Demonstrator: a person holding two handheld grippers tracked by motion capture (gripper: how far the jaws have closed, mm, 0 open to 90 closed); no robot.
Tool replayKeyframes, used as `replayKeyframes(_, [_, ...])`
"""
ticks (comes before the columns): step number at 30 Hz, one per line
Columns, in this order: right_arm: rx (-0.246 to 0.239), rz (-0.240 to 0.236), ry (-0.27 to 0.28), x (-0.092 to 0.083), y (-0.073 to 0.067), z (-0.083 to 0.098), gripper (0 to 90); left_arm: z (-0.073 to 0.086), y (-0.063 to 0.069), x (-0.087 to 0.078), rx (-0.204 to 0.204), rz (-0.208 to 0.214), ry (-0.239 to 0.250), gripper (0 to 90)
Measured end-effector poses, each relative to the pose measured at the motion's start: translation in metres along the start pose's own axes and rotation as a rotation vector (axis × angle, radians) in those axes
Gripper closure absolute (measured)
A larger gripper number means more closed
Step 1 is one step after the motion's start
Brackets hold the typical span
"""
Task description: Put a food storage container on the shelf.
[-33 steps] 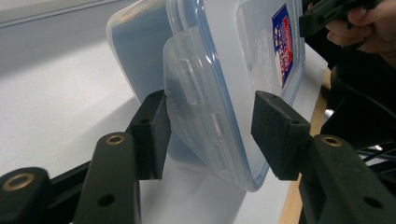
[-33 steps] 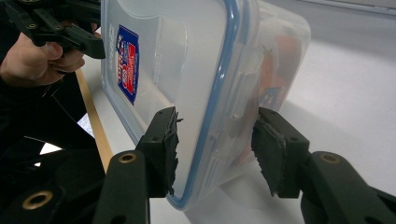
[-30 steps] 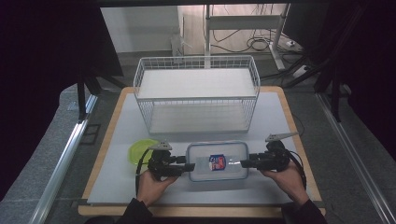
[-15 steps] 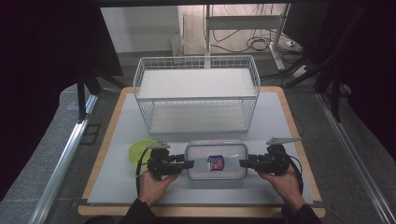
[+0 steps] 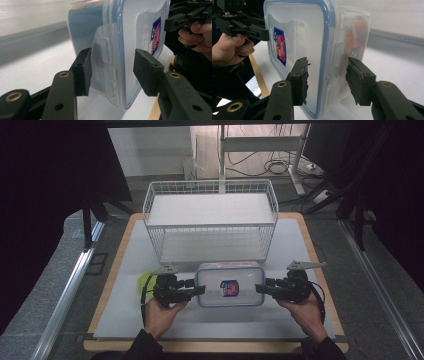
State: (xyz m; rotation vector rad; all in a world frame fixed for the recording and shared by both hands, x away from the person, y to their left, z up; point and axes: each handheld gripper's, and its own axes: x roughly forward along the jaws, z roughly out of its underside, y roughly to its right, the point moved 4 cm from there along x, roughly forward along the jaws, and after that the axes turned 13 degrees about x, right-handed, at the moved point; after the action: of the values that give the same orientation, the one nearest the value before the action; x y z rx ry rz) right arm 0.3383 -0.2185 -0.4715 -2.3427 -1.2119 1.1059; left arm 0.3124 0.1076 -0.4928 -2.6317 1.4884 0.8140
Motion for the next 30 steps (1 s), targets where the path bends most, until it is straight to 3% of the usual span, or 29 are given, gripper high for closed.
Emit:
replayKeyframes(10, [-0.011,-0.013,0.024,0.0,-0.008,-0.016,53.4,-0.015,-0.002,-0.01,0.012,-0.021,0.01,50.4])
replayKeyframes(21, [-0.033,-0.041,0.069,-0.001,-0.022,-0.046,53.2,-0.048,-0.008,-0.03,0.043,-0.063,0.029,50.3])
replayKeyframes(30, [-0.041,-0.041,0.098,-0.003,-0.031,-0.073,53.2,-0.072,-0.017,-0.039,0.051,-0.065,0.047,50.2])
